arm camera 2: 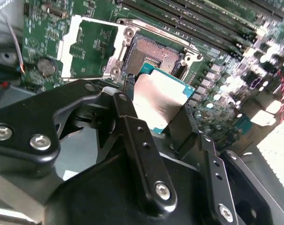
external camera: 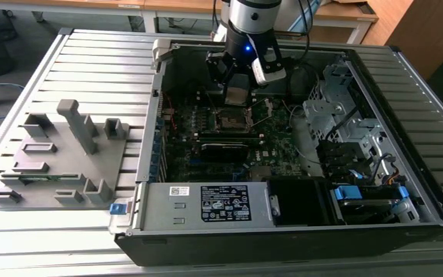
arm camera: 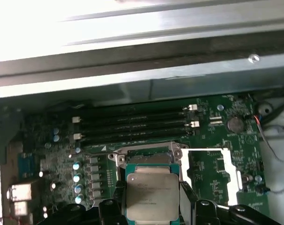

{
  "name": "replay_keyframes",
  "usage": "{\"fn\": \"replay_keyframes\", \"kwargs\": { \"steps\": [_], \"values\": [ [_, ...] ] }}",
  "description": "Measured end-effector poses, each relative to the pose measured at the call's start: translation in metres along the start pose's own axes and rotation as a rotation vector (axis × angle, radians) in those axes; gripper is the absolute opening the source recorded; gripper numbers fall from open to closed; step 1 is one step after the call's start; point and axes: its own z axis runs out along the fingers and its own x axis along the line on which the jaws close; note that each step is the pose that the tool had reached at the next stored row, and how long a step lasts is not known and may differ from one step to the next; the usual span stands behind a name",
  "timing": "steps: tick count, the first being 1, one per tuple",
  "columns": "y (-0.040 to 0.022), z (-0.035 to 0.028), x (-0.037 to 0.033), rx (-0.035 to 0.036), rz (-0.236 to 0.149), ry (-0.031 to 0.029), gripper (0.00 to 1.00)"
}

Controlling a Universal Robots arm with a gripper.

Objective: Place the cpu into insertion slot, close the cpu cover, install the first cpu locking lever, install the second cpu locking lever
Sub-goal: 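Place the cpu into insertion slot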

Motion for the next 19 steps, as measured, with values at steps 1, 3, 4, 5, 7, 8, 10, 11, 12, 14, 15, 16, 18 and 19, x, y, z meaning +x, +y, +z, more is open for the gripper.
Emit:
{"fn": "replay_keyframes", "kwargs": {
  "steps": [1, 3, 4, 5, 7, 8, 10, 11, 12, 14, 15, 16, 18, 19],
  "values": [
    [0.0000, 0.0002, 0.0000, -0.0004, 0.018, -0.0015, 0.54],
    [0.0000, 0.0003, 0.0000, -0.0008, 0.043, -0.0034, 0.54],
    [0.0000, 0.0004, 0.0000, -0.0008, 0.043, -0.0035, 0.54],
    [0.0000, 0.0004, 0.0000, -0.0008, 0.044, -0.0036, 0.54],
    [0.0000, 0.0004, 0.0000, -0.0009, 0.046, -0.0038, 0.54],
    [0.0000, 0.0004, 0.0000, -0.0009, 0.046, -0.0038, 0.54],
    [0.0000, 0.0004, 0.0000, -0.0009, 0.046, -0.0038, 0.54],
    [0.0000, 0.0003, 0.0000, -0.0008, 0.046, -0.0038, 0.54],
    [0.0000, 0.0004, 0.0000, -0.0009, 0.046, -0.0039, 0.54],
    [-0.0001, 0.0006, 0.0000, -0.0009, 0.046, -0.0039, 0.54],
    [-0.0001, 0.0013, 0.0000, -0.0010, 0.046, -0.0040, 0.54],
    [-0.0002, 0.0022, 0.0000, -0.0009, 0.047, -0.0039, 0.54],
    [-0.0003, 0.0038, -0.0001, -0.0002, 0.047, -0.0041, 0.54],
    [-0.0004, 0.0043, -0.0001, -0.0004, 0.056, -0.0048, 0.54]
  ]
}}
